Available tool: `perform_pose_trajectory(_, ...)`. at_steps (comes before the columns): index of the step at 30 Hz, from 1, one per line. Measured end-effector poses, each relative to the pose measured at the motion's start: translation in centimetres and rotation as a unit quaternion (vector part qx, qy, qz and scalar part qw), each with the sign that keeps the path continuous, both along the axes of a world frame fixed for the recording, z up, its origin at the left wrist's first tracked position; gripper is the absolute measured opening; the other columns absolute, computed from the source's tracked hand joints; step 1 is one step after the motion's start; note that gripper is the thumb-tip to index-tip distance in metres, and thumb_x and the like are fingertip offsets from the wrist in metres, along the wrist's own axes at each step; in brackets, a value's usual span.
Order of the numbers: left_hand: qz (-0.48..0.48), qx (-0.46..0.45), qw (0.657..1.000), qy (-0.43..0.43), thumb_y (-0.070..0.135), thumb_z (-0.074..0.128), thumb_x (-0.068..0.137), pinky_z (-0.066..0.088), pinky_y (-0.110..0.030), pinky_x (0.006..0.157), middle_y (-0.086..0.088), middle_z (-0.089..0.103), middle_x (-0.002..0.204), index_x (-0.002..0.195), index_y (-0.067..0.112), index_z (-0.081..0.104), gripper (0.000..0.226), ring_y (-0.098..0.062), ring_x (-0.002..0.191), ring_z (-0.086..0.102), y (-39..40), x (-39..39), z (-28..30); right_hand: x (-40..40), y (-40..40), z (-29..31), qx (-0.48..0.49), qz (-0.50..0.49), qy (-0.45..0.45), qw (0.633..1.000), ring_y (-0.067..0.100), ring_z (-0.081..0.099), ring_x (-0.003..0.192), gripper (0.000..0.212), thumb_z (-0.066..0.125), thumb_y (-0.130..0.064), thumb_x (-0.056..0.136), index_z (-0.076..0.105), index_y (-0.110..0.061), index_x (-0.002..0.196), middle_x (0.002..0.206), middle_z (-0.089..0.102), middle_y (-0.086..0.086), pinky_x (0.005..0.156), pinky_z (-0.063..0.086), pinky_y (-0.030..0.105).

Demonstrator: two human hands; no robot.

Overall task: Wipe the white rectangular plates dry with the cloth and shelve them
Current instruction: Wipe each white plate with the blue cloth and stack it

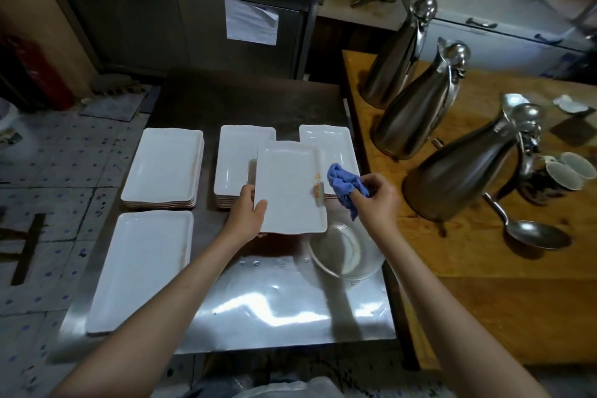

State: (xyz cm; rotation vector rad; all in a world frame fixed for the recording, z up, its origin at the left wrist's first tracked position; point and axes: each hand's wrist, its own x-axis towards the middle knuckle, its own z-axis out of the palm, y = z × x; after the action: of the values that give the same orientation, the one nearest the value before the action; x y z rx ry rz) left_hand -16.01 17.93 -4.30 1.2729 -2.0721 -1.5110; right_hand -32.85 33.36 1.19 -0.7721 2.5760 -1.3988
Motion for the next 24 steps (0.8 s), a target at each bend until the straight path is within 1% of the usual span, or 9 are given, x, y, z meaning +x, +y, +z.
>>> perform_pose_trajectory(3, -0.007, 0.013, 1.000, 0.008, 0.014, 0.048, 0.097, 0.040, -0.027, 0.082, -0.008, 0.056, 0.121, 0.131, 0.005, 0.037, 0.037, -0.020, 0.099, 0.053, 1.0, -0.8, -0.2, -0.4, 1.0, 0.2, -0.001, -0.005, -0.004, 1.000, 0.005, 0.055, 0.067, 0.012, 0.067, -0.005, 0.079, 0.060, -0.014, 0.083, 0.074, 0.056, -0.014, 0.057, 0.048, 0.018)
perform_pose_trajectory(6, -0.017, 0.020, 1.000, 0.015, 0.013, 0.053, 0.095, 0.040, -0.028, 0.089, -0.003, 0.052, 0.120, 0.134, 0.007, 0.033, 0.044, -0.018, 0.104, 0.050, 1.6, -1.3, -0.5, -0.7, 1.7, 0.2, 0.005, -0.013, -0.006, 1.000, 0.008, 0.058, 0.069, 0.014, 0.065, -0.004, 0.080, 0.059, -0.016, 0.083, 0.075, 0.055, -0.015, 0.061, 0.052, 0.024)
perform_pose_trajectory(7, -0.021, 0.023, 0.999, 0.017, 0.012, 0.055, 0.094, 0.041, -0.029, 0.090, -0.002, 0.052, 0.119, 0.134, 0.007, 0.033, 0.046, -0.018, 0.105, 0.050, 1.8, -1.3, -0.5, -0.8, 1.9, 0.2, 0.008, -0.014, -0.006, 1.000, 0.008, 0.057, 0.069, 0.014, 0.065, -0.004, 0.081, 0.059, -0.016, 0.083, 0.075, 0.054, -0.015, 0.060, 0.052, 0.023)
perform_pose_trajectory(10, -0.027, 0.016, 0.999, 0.019, 0.013, 0.060, 0.091, 0.041, -0.028, 0.089, 0.003, 0.050, 0.116, 0.135, 0.010, 0.033, 0.051, -0.016, 0.105, 0.050, 2.4, -1.6, -0.7, -0.9, 2.4, 0.3, 0.011, -0.012, -0.007, 1.000, 0.005, 0.056, 0.069, 0.016, 0.065, -0.003, 0.082, 0.057, -0.017, 0.084, 0.075, 0.053, -0.016, 0.058, 0.048, 0.015)
perform_pose_trajectory(11, -0.028, 0.014, 0.999, 0.019, 0.013, 0.060, 0.091, 0.040, -0.028, 0.089, 0.003, 0.050, 0.116, 0.135, 0.010, 0.033, 0.052, -0.015, 0.105, 0.050, 2.6, -1.7, -0.7, -1.0, 2.6, 0.3, 0.011, -0.010, -0.008, 1.000, 0.005, 0.056, 0.069, 0.016, 0.065, -0.003, 0.082, 0.058, -0.017, 0.084, 0.075, 0.053, -0.015, 0.058, 0.047, 0.015)
perform_pose_trajectory(17, -0.033, 0.002, 0.999, 0.036, 0.008, 0.056, 0.093, 0.036, -0.024, 0.091, 0.003, 0.049, 0.119, 0.139, 0.008, 0.032, 0.052, -0.013, 0.106, 0.047, 3.6, -2.3, -0.5, -1.3, 3.4, 0.0, 0.012, -0.015, -0.019, 1.000, 0.007, 0.058, 0.072, 0.014, 0.066, -0.005, 0.082, 0.059, -0.016, 0.087, 0.078, 0.054, -0.015, 0.061, 0.052, 0.020)
perform_pose_trajectory(20, -0.038, -0.003, 0.999, 0.037, 0.008, 0.053, 0.094, 0.035, -0.025, 0.092, 0.000, 0.049, 0.122, 0.142, 0.011, 0.025, 0.055, -0.015, 0.109, 0.047, 3.9, -2.4, -0.6, -1.4, 3.7, 0.0, 0.009, -0.014, -0.022, 1.000, 0.005, 0.057, 0.071, 0.013, 0.066, -0.005, 0.082, 0.060, -0.015, 0.088, 0.079, 0.055, -0.011, 0.058, 0.049, 0.015)
perform_pose_trajectory(24, -0.037, -0.010, 0.999, 0.036, 0.007, 0.051, 0.095, 0.036, -0.027, 0.092, -0.006, 0.050, 0.130, 0.144, 0.014, 0.020, 0.059, -0.018, 0.111, 0.048, 4.2, -2.7, -0.7, -1.5, 4.1, -0.1, 0.010, -0.014, -0.022, 1.000, 0.004, 0.057, 0.071, 0.012, 0.065, -0.006, 0.082, 0.060, -0.015, 0.088, 0.080, 0.056, -0.010, 0.058, 0.049, 0.015)
